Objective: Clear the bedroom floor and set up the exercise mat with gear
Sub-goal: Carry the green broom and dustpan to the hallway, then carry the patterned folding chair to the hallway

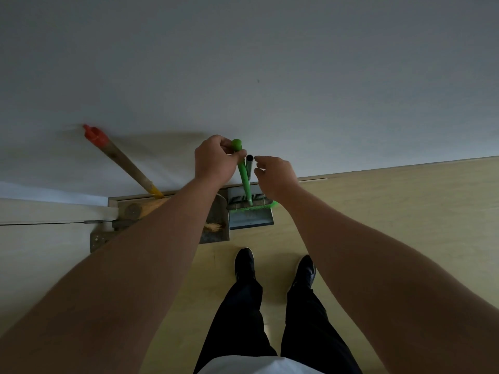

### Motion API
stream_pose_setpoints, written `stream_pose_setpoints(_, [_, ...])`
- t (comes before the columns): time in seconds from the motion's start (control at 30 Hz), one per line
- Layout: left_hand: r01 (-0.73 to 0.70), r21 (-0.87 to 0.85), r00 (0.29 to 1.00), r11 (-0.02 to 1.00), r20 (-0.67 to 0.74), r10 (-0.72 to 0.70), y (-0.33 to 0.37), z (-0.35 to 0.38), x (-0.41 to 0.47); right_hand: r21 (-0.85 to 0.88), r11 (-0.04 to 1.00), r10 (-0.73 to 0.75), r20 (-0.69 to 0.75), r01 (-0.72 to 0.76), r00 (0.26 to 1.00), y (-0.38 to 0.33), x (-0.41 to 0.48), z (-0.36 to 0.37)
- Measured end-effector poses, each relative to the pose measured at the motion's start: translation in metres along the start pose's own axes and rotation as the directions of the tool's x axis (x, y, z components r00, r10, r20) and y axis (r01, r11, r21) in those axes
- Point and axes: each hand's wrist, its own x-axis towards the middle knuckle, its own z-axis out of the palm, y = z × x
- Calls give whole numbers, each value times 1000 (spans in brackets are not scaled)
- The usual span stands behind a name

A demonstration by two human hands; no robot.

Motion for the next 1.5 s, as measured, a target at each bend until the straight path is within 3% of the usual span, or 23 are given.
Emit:
stream_pose_setpoints(0.37, [72, 28, 997, 997, -25, -72, 14, 1, 9, 33, 999, -17, -92, 20, 996, -4, -23, -19])
stream_pose_setpoints(0.57, [97, 171, 995, 981, -3, -98, 19, -12, -10, 67, 998, -3, -102, 10, 995, -9, -43, -38])
stream_pose_setpoints(0.67, [69, 269, 992, 961, 85, -95, 31, -27, -36, 127, 992, 3, -135, 14, 991, -13, -63, -59])
stream_pose_setpoints(0.77, [-31, 326, 989, 945, 147, -18, 61, -47, -69, 170, 984, -6, -215, 44, 977, -19, -90, -93])
stream_pose_setpoints(0.87, [-219, 241, 974, 945, 117, 196, 107, -72, -101, 225, 968, -29, -335, 110, 942, -26, -124, -135])
stream_pose_setpoints(1.03, [-470, 124, 882, 874, 32, 470, 211, -107, -135, 263, 927, -76, -571, 269, 817, -41, -182, -216])
stream_pose_setpoints(1.17, [-675, 43, 731, 737, -96, 675, 294, -116, -174, 242, 888, -87, -746, 391, 660, -44, -234, -286])
stream_pose_setpoints(1.4, [-850, -225, 523, 476, -247, 816, 410, -88, -267, 102, 865, -105, -920, 491, 376, -14, -337, -384])
stream_pose_setpoints(1.5, [-860, -314, 482, 402, -240, 843, 445, -62, -301, 82, 867, -85, -948, 491, 308, 17, -369, -409])
